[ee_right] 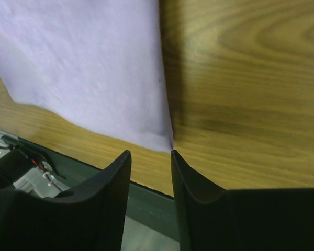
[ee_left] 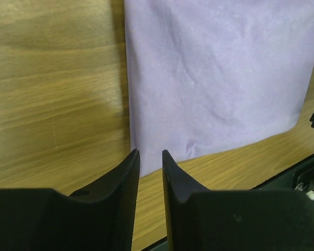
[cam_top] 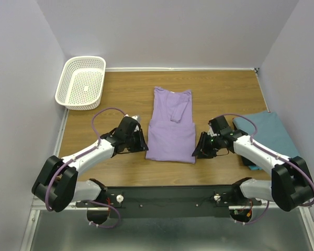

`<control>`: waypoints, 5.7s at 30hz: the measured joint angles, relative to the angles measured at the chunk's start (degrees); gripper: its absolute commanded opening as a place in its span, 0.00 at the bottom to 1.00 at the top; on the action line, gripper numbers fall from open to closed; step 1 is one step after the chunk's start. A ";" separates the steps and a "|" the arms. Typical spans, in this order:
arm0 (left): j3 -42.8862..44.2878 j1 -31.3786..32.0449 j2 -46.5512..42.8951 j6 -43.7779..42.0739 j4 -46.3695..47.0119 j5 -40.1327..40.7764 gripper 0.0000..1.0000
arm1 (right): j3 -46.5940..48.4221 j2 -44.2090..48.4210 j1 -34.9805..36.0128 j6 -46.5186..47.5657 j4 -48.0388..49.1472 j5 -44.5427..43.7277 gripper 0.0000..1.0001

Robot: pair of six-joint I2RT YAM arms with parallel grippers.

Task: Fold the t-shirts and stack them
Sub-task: Fold the tshirt, then neatly place the folded tshirt to the corner

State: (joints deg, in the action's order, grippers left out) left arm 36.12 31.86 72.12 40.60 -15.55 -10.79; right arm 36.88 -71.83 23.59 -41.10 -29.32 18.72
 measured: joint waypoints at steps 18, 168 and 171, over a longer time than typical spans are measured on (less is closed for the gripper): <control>-4.66 2.51 0.98 3.58 0.50 0.22 0.42 | -6.47 -2.67 0.83 -3.10 2.91 4.76 0.51; 32.83 -8.46 39.26 2.34 9.53 3.76 0.00 | 86.38 -73.13 0.81 8.52 14.84 2.34 0.43; 31.50 -8.39 38.36 2.29 9.92 3.78 0.00 | 83.89 -72.15 0.83 8.07 15.98 2.43 0.43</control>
State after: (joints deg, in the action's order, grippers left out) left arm 67.61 23.46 110.48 42.89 -5.63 -7.01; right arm 120.77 -143.98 24.43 -33.04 -13.34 21.15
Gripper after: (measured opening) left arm 0.004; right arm 0.428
